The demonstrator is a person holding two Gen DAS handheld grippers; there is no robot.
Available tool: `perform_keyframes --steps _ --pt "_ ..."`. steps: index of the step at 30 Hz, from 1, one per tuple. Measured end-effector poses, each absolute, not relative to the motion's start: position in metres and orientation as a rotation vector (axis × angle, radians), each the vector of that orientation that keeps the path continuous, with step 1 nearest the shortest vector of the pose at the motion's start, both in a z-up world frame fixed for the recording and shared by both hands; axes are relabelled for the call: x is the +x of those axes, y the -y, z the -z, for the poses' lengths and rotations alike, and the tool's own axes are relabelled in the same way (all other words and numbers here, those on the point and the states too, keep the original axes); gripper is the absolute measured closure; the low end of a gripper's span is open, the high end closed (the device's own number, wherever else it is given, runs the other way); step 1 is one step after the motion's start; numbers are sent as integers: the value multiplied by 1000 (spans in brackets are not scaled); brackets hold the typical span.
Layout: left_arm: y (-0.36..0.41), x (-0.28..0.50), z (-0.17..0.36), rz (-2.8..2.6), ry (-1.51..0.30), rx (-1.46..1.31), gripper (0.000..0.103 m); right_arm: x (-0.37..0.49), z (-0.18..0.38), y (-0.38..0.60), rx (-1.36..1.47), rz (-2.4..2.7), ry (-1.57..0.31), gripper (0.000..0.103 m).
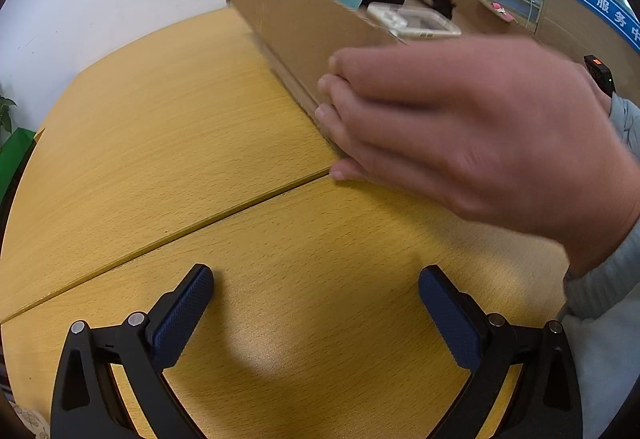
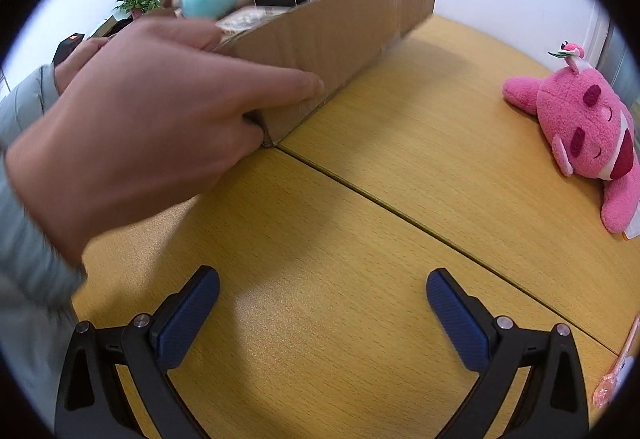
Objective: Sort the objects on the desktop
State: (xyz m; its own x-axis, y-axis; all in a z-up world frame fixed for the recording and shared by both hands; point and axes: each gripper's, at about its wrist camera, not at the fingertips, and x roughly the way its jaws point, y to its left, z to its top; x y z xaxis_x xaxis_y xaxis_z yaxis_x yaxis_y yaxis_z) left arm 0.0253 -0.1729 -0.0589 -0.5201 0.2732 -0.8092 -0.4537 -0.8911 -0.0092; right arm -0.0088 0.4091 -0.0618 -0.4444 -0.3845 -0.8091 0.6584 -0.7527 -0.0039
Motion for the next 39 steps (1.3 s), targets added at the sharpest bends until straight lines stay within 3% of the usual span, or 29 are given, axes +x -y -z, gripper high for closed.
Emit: perform_keyframes --steps 39 --pt "171 21 61 -2410 -283 -1231 0 -4 54 -415 1119 2198 -429 0"
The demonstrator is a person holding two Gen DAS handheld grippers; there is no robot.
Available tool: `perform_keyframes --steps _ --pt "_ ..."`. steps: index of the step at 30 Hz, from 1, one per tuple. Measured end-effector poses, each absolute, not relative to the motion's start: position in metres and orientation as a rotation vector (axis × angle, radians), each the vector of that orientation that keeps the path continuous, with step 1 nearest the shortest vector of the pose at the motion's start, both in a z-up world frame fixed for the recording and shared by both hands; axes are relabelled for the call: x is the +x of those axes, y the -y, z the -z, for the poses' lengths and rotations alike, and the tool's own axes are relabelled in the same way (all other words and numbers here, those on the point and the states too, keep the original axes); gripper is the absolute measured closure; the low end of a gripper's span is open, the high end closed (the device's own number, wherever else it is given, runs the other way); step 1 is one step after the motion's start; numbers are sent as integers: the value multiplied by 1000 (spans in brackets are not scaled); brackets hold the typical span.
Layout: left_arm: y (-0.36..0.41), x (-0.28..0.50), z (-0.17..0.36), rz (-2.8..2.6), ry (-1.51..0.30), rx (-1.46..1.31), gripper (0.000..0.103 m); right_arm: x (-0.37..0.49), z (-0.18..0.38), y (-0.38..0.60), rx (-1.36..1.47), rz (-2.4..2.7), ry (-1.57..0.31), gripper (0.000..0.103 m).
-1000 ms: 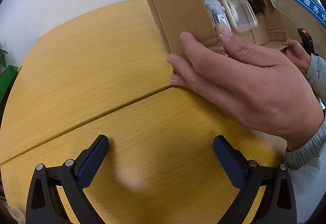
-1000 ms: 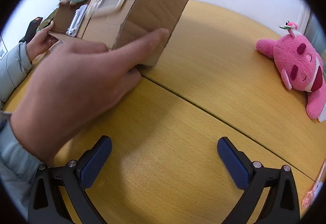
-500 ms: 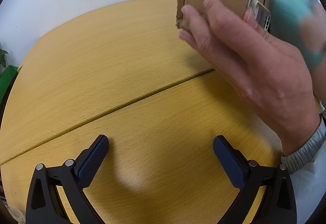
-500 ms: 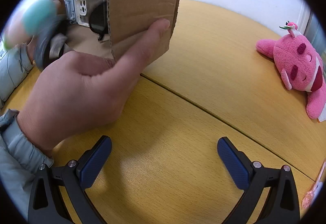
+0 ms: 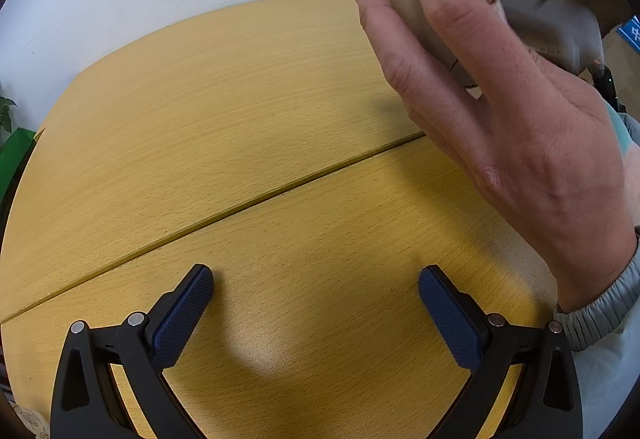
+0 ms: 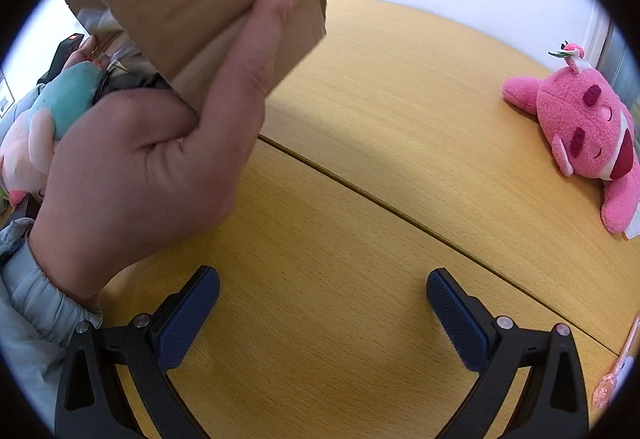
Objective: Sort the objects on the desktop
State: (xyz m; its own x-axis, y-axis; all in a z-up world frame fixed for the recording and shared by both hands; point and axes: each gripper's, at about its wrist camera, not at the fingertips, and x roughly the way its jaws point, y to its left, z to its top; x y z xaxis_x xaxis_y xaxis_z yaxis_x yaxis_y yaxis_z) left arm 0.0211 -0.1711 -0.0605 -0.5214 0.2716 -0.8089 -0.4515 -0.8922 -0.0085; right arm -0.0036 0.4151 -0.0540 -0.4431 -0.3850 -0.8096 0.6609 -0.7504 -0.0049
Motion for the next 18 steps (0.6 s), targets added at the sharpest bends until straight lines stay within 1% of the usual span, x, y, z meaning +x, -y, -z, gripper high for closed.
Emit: perform_keyframes --steps 18 --pt "171 16 61 -2412 -282 -1232 0 1 45 -421 1120 2198 -428 0"
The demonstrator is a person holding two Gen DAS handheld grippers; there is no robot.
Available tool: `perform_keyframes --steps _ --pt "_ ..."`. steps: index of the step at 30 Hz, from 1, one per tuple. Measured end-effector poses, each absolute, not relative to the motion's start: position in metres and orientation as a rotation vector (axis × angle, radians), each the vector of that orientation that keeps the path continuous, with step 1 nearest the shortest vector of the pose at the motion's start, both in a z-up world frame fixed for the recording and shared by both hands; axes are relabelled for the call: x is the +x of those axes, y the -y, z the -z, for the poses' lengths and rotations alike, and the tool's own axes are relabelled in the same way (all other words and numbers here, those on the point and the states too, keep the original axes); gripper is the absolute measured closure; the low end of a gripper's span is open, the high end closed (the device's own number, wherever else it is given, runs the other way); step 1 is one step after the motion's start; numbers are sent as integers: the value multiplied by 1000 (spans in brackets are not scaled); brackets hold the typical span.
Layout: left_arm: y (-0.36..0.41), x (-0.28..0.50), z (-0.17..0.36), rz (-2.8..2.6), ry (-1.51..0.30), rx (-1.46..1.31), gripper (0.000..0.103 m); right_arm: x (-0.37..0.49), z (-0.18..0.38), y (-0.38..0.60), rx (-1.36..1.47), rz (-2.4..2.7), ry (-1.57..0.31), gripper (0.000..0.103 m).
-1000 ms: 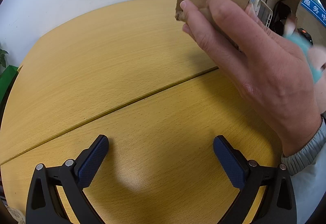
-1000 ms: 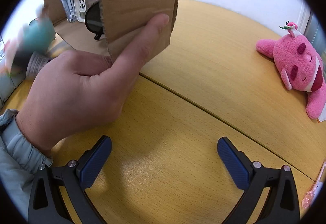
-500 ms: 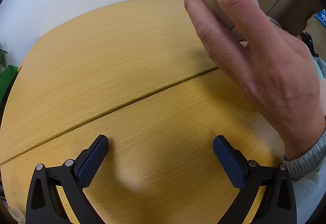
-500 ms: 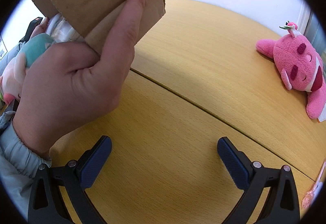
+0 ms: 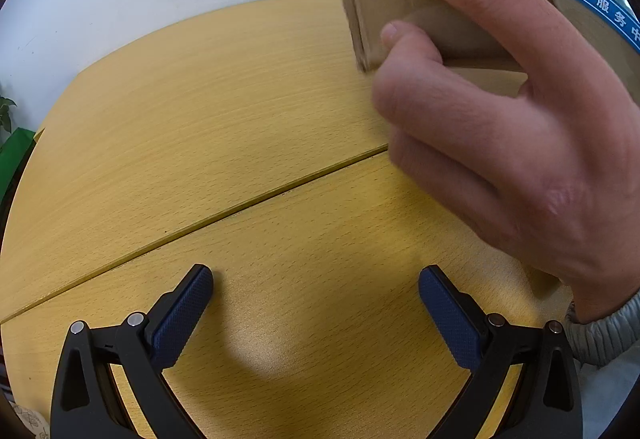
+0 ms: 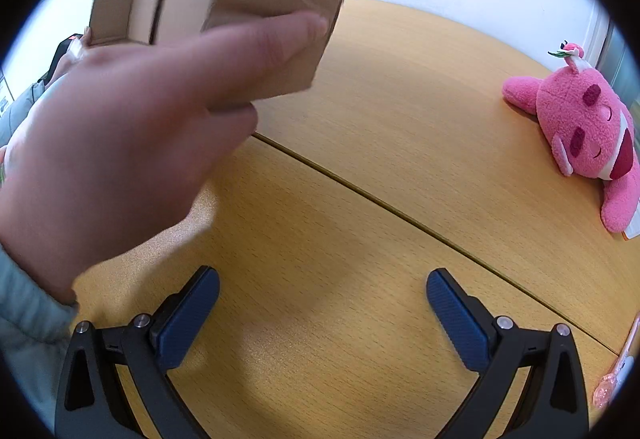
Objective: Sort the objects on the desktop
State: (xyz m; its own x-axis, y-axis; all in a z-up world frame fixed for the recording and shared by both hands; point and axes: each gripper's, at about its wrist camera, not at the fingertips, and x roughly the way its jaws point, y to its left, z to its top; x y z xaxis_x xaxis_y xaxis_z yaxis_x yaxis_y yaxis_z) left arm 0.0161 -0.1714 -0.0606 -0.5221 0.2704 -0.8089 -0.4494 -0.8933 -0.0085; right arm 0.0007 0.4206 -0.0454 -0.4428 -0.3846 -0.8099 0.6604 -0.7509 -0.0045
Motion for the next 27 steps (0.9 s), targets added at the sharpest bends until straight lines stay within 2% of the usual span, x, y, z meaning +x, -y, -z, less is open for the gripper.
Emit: perform_keyframes --steps 27 --pt "168 15 60 -2414 -281 -1233 0 -5 40 -422 1120 2197 -428 0"
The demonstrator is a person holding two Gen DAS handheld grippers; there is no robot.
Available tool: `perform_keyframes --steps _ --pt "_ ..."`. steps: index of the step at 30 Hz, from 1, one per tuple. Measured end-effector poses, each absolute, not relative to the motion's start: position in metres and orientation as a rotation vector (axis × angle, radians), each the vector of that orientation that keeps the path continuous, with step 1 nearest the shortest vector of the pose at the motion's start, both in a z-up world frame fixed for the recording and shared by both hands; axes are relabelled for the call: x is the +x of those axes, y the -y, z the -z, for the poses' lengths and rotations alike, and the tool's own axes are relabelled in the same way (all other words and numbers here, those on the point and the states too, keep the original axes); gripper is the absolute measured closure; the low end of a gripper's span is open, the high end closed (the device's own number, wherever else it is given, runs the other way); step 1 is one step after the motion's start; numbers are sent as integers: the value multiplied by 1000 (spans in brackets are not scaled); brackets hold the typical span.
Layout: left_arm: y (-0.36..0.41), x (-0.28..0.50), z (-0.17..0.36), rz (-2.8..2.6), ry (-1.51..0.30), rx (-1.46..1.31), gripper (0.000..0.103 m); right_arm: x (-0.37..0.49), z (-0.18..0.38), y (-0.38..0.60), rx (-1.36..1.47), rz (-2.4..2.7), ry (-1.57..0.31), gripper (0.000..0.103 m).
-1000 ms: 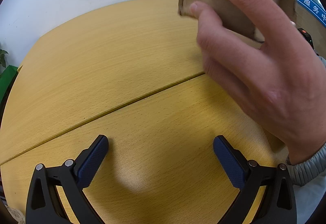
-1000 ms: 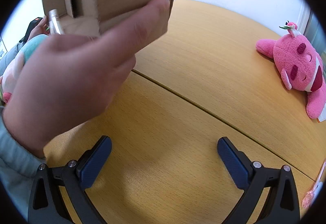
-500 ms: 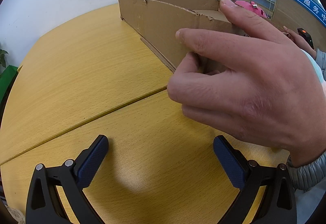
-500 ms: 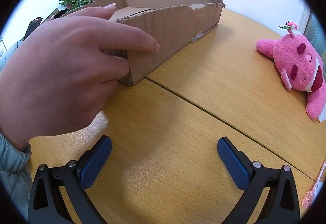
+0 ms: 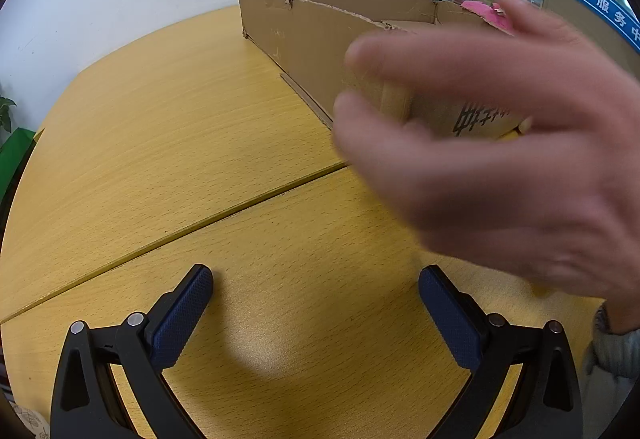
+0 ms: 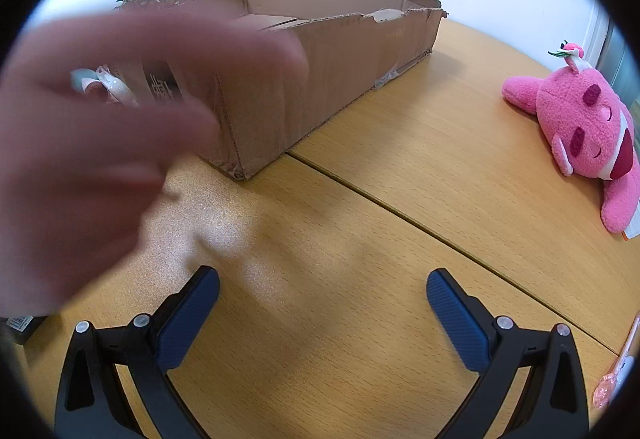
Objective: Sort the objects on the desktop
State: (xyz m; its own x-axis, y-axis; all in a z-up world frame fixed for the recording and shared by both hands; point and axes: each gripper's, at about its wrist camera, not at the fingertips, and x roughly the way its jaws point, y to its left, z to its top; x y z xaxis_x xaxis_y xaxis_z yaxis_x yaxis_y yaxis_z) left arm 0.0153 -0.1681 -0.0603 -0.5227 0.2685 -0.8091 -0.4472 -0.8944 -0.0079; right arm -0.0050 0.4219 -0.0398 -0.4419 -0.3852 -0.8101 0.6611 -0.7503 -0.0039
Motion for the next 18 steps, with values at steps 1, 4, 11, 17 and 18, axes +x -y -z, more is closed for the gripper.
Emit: perform_keyframes --steps 1,4,11,17,18 --pt "168 15 60 -2415 -281 -1233 0 -5 40 -422 1120 2197 -428 0" --pt "168 15 60 -2415 -281 -1233 0 -6 39 -422 1120 2197 -428 0" --pt "168 15 61 -2415 -281 -1234 0 -8 39 -422 1120 2197 -428 0" --pt "167 15 61 -2416 -280 -1234 0 -9 38 -422 1120 2197 -430 0" --pt "167 15 61 -2416 -280 -1234 0 -8 39 -422 1120 2199 -430 0"
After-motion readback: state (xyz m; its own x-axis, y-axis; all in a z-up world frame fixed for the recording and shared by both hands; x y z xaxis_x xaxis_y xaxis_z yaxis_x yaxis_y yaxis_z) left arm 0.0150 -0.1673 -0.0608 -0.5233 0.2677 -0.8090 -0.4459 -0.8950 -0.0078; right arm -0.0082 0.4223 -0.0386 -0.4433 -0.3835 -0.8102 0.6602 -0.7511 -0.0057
